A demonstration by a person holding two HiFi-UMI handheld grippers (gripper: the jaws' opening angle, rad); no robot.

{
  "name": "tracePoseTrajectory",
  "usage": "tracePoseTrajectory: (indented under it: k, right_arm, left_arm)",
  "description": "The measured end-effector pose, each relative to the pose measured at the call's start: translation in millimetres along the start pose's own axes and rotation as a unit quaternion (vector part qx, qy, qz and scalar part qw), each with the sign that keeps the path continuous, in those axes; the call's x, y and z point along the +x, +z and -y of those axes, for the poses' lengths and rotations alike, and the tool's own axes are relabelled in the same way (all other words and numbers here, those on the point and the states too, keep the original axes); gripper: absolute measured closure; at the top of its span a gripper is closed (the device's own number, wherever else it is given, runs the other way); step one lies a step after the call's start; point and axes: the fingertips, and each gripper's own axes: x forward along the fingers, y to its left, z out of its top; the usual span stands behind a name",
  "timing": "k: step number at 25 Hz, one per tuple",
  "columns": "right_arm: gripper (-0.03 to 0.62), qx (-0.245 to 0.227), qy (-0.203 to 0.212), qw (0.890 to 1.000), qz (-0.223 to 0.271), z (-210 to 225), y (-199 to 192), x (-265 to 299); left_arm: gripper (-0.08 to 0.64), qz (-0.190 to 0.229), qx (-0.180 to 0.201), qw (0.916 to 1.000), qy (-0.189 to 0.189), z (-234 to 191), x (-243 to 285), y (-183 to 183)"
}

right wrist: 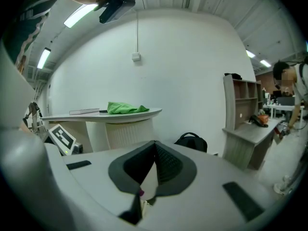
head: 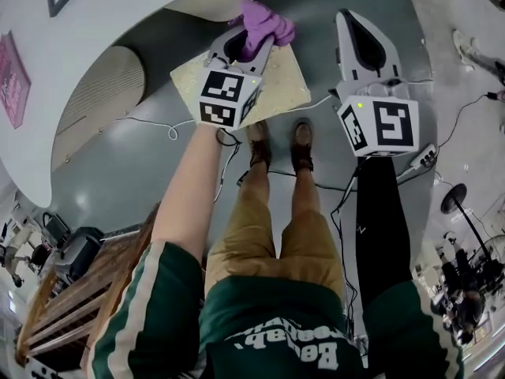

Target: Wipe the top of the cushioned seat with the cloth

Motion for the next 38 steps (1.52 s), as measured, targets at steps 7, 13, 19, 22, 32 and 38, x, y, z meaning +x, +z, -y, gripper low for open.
tracePoseTrajectory:
  k: [7,13,19,22,32,38]
  right_arm:
    - [0.583,0.013,-0.009,1.000,-0.016,9.6,-13.8,-12.6]
    - [0.583,0.019,-0.002,0.999,-0.030,4.6,-26.7,-8.7]
    - [0.583,0.018,0.007,0.999,-0.039,-2.8,-32.4,-12.1]
    - [0.583,0.016,0.013,0.999,-0.038,-8.8,-29.3,-12.2]
    - [0.583,0.004,0.049,0.998,-0.038,-58.8,-22.3,8.7]
    - [0.583,-0.003,0.083,0.996,-0.036,-103.0,-13.0,18.4]
  left_arm:
    - [0.430,-0.080,-0.035,0.9962,0.006,-1.4,47.2,-53.0]
    - [0.428,-0.185,-0.055,0.9809,0.024,-11.2,70.7,-133.1]
    - [0.428,-0.193,-0.068,0.9787,0.020,-8.1,71.9,-139.9]
    - [0.428,-0.196,-0.071,0.9778,0.022,-9.1,66.7,-140.0]
    - [0.428,-0.207,-0.095,0.9715,0.066,-73.9,-1.9,-167.9]
    - [0.428,-0.211,-0.116,0.9632,0.120,-118.1,-70.3,-187.3]
